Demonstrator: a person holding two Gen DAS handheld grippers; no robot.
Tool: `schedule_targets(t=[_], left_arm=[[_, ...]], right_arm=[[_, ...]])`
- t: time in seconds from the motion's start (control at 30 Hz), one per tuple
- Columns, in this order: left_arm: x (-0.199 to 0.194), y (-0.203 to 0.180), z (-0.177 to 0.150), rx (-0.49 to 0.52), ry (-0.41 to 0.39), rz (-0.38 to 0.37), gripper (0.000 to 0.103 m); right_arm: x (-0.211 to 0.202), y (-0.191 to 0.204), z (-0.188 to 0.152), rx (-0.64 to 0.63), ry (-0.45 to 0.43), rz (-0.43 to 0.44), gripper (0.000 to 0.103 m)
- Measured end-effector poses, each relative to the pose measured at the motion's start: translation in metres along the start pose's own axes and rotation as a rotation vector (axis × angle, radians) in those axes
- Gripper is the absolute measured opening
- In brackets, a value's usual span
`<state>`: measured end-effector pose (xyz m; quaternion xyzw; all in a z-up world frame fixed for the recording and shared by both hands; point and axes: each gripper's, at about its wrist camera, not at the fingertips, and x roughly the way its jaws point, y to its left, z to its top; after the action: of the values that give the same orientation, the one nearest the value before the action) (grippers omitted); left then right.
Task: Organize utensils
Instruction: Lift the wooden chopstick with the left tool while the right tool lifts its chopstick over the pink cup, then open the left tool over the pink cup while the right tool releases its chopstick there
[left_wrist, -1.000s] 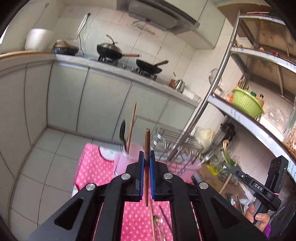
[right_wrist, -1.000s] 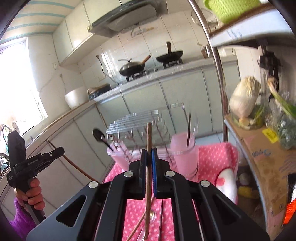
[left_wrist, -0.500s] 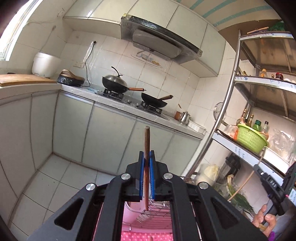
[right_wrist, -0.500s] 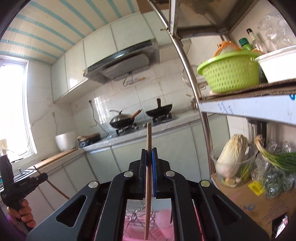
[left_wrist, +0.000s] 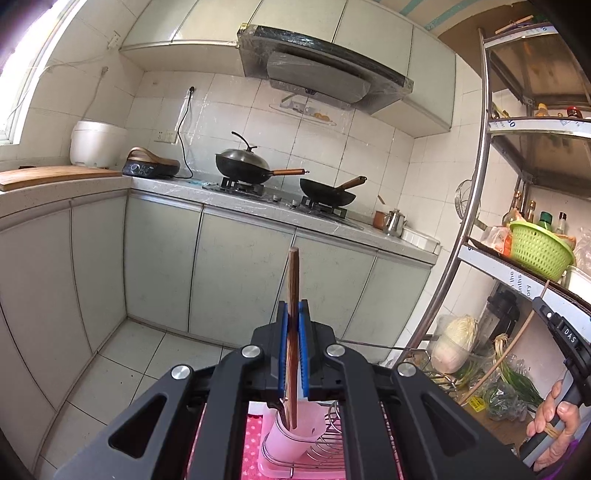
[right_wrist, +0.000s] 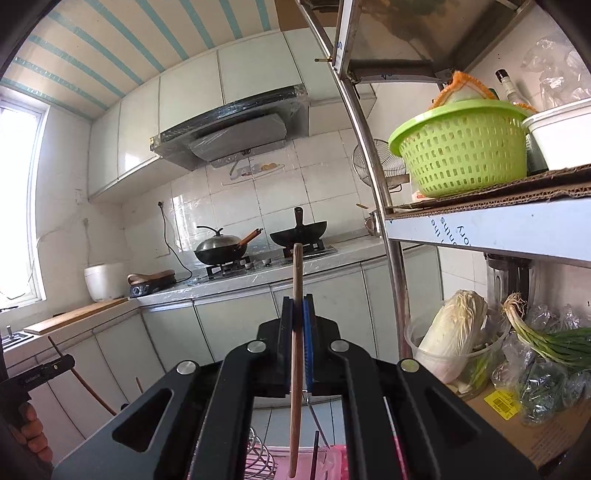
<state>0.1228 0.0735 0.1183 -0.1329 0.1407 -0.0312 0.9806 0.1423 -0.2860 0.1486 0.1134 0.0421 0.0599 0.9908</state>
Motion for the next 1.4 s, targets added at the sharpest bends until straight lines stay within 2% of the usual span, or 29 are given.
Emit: schedule_targets(t=[0.33,0.63,0.9,1.0,1.1,1.13,1.23,1.27,1.3,1.4], left_arm=[[0.025,0.007,-0.021,-0.006,0.075,0.009,0.005],[0.045,0.015,-0.041,-0.033,0.146,0.016,0.005],[0.064,0.018,-0.055,-0.034,0.206,0.032,0.006],[0.067,0.018,-0.058,-0.033,0.206,0.041,0.008],[0.068,0.018,-0.059,-0.029,0.209,0.052,0.013],[0.067,0.019,-0.058,-0.040,0.212,0.052,0.019],[0.060,0.025,-0.055,-0.087,0.200,0.029,0.032],[0.056,0.027,-0.053,-0.098,0.190,0.023,0.034],[0.053,0.028,-0.052,-0.100,0.182,0.020,0.034],[0.041,0.028,-0.047,-0.094,0.158,0.022,0.036]], right_arm=[[0.019,-0.005,-0.046,0.020,0.133,-0.014,0.006],[0.020,-0.011,-0.081,0.040,0.216,-0.029,0.006],[0.023,-0.010,-0.098,0.033,0.275,-0.025,0.006],[0.023,-0.009,-0.099,0.034,0.289,-0.023,0.006],[0.023,-0.009,-0.097,0.031,0.306,-0.016,0.006],[0.024,-0.009,-0.097,0.028,0.314,-0.014,0.006],[0.021,-0.008,-0.094,0.034,0.322,0.010,0.025],[0.019,-0.007,-0.093,0.032,0.314,0.009,0.036],[0.016,-0.005,-0.091,0.028,0.304,0.011,0.041],[0.008,-0.001,-0.086,0.010,0.283,0.012,0.043]])
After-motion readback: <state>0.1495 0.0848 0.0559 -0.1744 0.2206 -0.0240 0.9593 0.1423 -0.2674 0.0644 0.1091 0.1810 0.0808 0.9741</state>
